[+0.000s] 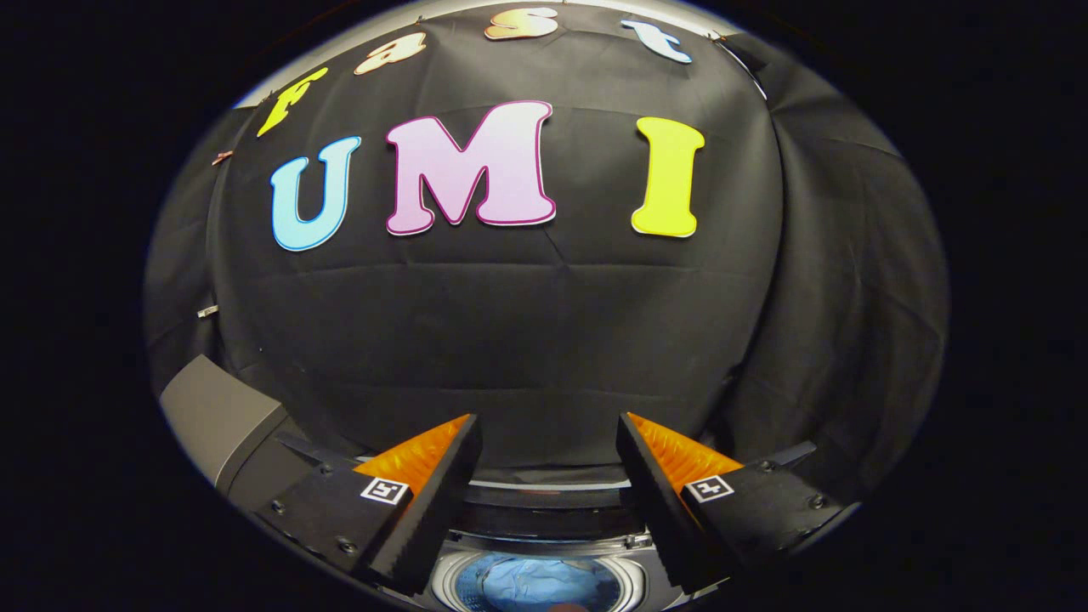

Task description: Put the clothes into the washing machine and then close the washing machine lid.

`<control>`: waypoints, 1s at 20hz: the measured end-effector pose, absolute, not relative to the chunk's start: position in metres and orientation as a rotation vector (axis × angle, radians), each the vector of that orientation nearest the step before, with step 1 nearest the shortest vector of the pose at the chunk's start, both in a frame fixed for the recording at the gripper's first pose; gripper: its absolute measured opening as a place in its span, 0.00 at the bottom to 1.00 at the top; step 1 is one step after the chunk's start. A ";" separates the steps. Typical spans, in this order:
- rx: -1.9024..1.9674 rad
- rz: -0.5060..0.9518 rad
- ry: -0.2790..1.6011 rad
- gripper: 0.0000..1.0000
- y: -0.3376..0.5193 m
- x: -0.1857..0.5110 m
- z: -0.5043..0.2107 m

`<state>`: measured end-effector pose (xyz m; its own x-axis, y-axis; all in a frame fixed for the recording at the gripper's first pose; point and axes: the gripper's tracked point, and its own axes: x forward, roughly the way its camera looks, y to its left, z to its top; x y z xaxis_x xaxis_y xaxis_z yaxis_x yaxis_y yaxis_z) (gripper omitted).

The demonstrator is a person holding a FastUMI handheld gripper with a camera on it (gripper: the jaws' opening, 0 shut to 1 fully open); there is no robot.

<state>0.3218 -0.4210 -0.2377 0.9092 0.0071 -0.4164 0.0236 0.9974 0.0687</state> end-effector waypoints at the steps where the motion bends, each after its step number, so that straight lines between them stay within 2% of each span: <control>1: 0.069 -0.015 0.413 1.00 -0.421 0.315 -0.236; 11: 0.065 -0.091 0.413 1.00 -0.419 0.240 -0.249; 13: 0.071 -0.094 0.459 1.00 -0.414 0.216 -0.265; 16: 0.089 -0.099 0.638 0.99 -0.405 0.162 -0.305; 18: 0.086 -0.127 0.634 1.00 -0.407 0.139 -0.326; 20: 0.073 -0.104 0.615 1.00 -0.396 0.137 -0.314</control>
